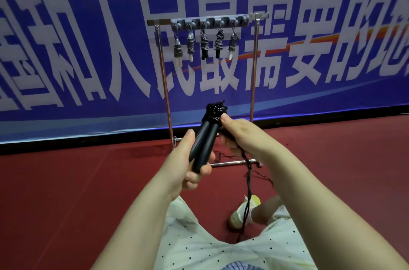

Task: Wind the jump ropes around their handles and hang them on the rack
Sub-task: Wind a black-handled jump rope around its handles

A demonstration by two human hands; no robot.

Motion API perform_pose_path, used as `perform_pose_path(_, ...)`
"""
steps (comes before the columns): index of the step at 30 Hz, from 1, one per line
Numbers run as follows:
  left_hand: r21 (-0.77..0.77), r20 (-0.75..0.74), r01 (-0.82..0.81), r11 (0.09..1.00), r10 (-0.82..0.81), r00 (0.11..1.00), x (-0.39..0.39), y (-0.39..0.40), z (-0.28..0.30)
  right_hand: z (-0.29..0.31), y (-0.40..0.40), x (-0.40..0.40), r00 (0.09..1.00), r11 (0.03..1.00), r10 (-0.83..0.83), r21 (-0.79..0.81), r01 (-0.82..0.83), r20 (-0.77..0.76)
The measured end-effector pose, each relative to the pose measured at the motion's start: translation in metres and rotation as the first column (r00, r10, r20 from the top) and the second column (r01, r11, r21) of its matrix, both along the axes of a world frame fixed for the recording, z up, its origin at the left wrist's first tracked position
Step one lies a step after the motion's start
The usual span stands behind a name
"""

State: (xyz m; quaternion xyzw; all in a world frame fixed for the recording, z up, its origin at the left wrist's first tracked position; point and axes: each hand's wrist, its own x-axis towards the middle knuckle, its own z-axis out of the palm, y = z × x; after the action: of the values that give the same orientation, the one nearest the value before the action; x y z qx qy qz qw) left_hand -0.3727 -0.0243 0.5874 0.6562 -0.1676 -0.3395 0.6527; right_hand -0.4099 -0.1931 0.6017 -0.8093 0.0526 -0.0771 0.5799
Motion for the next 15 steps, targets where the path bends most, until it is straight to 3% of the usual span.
perform_pose_path(5, 0.088, 0.173, -0.111, 0.99, 0.094, 0.98, 0.003, -0.001, 0.009, 0.004, 0.007, 0.007, 0.988, 0.987, -0.14, -0.071, 0.145, 0.069)
perform_pose_path(15, 0.241, 0.525, -0.308, 0.92, 0.143, 0.839, 0.023, 0.018, -0.009, -0.01, 0.022, 0.012, 0.992, 0.952, 0.049, 0.306, -0.011, -0.119)
